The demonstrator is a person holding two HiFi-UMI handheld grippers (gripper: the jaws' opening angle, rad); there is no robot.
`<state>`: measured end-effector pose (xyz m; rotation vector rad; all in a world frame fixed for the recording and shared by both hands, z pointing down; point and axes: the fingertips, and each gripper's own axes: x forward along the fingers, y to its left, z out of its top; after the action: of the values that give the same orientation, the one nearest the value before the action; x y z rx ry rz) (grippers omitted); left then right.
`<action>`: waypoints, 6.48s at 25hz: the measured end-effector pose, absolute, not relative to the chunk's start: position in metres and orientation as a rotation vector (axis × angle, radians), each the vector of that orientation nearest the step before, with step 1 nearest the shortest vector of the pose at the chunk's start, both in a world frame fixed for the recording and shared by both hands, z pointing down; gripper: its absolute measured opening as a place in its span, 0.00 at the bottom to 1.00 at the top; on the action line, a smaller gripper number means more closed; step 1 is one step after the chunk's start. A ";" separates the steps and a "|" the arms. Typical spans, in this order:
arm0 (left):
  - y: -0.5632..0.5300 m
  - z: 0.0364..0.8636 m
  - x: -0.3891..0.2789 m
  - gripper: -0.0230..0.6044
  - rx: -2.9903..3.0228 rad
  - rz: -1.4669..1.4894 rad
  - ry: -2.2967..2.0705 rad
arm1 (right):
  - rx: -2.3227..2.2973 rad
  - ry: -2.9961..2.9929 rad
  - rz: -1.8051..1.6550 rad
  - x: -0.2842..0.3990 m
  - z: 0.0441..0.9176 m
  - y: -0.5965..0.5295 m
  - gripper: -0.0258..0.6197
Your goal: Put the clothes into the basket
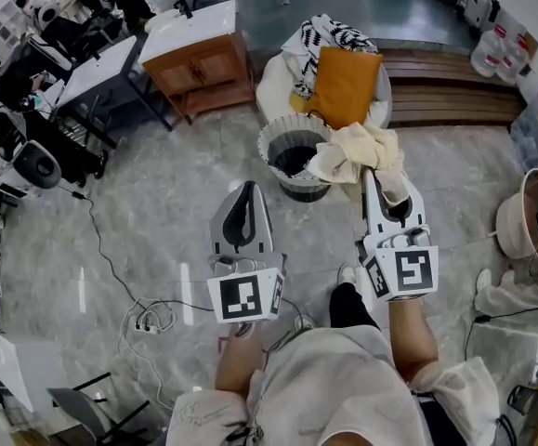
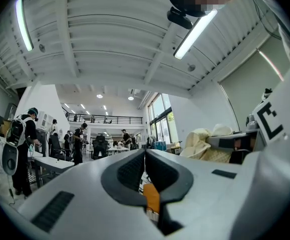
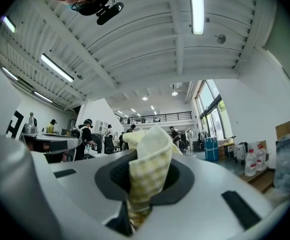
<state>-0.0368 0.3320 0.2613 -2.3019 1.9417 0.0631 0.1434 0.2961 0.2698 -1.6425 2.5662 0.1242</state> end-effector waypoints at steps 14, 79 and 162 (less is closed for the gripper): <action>0.213 0.265 0.046 0.05 -2.331 0.018 1.935 | -1.650 2.601 0.192 0.210 0.274 0.184 0.10; -0.098 0.286 -0.129 0.05 -2.388 0.198 1.991 | -1.533 2.684 0.355 0.020 0.277 -0.111 0.09; -0.336 0.587 -0.237 0.04 -2.358 -0.260 2.459 | -1.151 3.589 -1.392 -0.085 0.885 -0.307 0.48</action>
<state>-0.2368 -0.3359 0.5872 -2.3581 2.4586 -0.2602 -0.0851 -0.3072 0.8847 -1.1505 3.5887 -1.3916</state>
